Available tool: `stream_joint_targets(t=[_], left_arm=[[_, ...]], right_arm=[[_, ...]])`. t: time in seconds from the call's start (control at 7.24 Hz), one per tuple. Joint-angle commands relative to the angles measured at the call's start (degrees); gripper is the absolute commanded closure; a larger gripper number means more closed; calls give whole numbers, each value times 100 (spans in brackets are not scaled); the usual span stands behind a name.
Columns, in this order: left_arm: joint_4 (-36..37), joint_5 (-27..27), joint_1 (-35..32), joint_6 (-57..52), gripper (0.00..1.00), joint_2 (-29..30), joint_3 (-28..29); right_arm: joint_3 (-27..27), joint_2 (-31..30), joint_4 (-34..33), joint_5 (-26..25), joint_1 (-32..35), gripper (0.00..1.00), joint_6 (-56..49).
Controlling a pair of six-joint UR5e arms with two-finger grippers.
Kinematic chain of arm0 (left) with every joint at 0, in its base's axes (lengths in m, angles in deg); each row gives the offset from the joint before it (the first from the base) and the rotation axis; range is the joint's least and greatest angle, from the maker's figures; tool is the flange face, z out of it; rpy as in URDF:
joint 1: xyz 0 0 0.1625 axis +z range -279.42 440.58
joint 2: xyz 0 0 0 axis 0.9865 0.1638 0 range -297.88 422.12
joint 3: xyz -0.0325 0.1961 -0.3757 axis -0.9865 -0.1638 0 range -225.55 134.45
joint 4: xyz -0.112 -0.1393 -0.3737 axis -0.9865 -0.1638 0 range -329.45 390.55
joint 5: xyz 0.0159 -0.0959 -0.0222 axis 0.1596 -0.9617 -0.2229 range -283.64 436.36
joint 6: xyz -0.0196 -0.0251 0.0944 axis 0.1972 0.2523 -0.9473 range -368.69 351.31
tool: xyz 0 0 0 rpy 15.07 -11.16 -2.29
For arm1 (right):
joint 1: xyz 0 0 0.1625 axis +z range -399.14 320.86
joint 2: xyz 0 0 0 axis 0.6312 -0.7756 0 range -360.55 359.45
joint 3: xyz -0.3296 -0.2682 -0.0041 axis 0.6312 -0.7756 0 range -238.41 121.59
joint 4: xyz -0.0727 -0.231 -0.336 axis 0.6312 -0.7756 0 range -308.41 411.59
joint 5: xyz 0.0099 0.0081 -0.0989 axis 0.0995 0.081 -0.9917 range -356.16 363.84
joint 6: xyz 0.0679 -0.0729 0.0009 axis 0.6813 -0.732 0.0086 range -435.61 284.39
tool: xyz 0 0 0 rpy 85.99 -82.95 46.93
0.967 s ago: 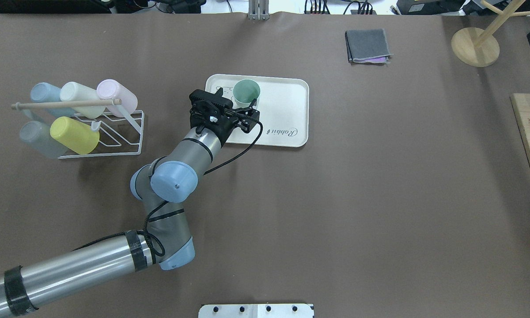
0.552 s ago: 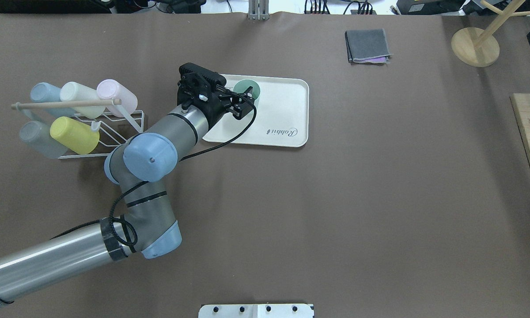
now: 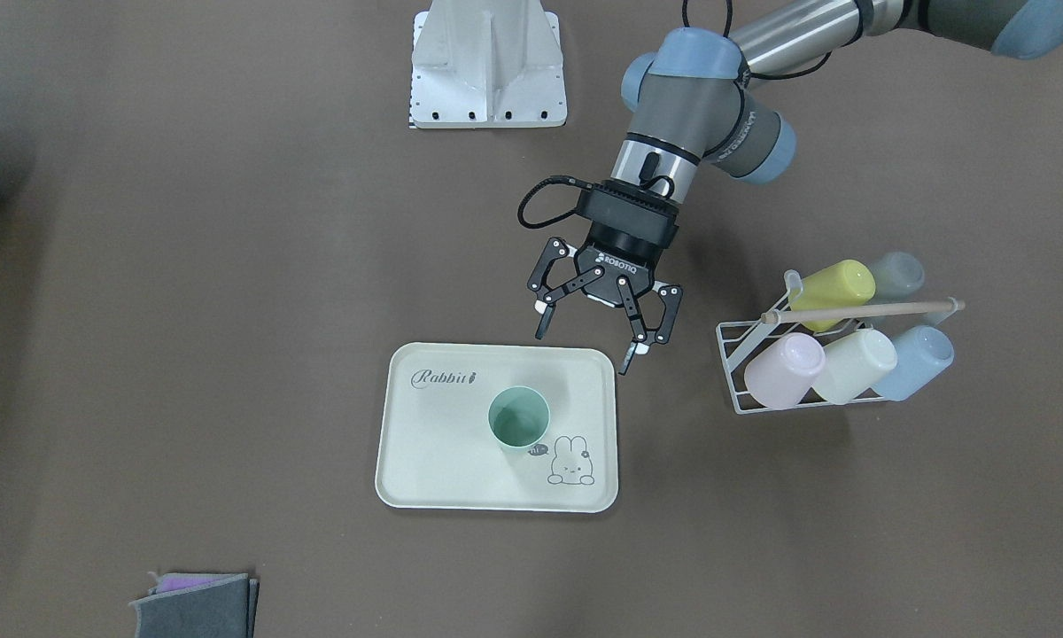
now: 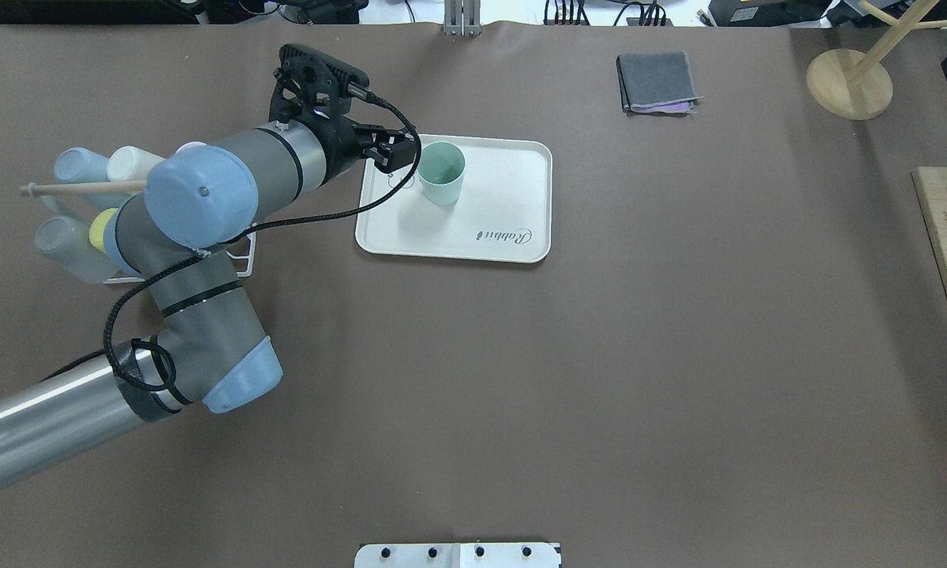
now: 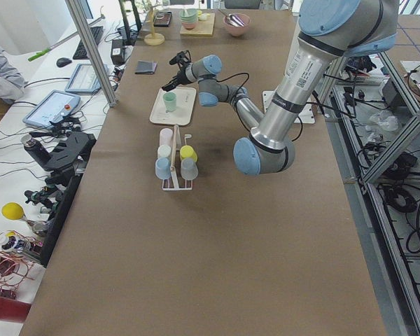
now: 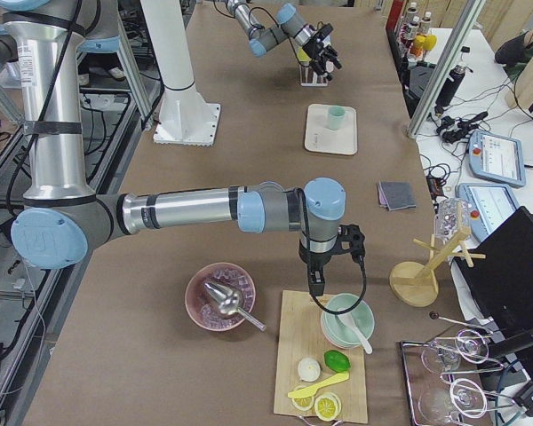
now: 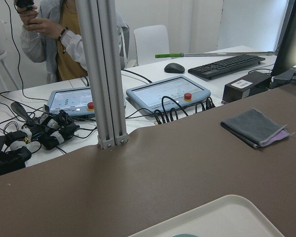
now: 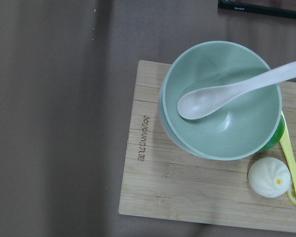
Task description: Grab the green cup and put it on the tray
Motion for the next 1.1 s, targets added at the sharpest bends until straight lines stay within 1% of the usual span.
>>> stream_joint_targets(t=[0.0,0.14,0.28,0.41,0.55,0.69,0.83,0.97], left_arm=[[428,-1578,-1079,-1,2,-467,-116],[647,-2701,-1781,-1,2,-818,-116],[1041,-3696,-2380,-1,2,-1134,-116],[1402,-4323,-2830,-44,2,-1355,-116],[1814,-4834,-3321,-550,2,-1645,-107],[2523,-5536,-3857,-1338,2,-1978,-116],[3174,-5812,-4271,-2094,2,-2329,-133],[3790,-5815,-4545,-2789,2,-2646,-177]], right_arm=[[3,0,0,-1,0,0,0],[12,0,0,-1,0,0,0],[21,-9,0,-1,9,0,0],[21,-9,0,-1,0,0,0],[21,-9,0,-1,9,0,0],[21,0,0,-1,9,0,0],[21,0,0,-1,9,0,0],[12,0,0,-10,0,0,0]])
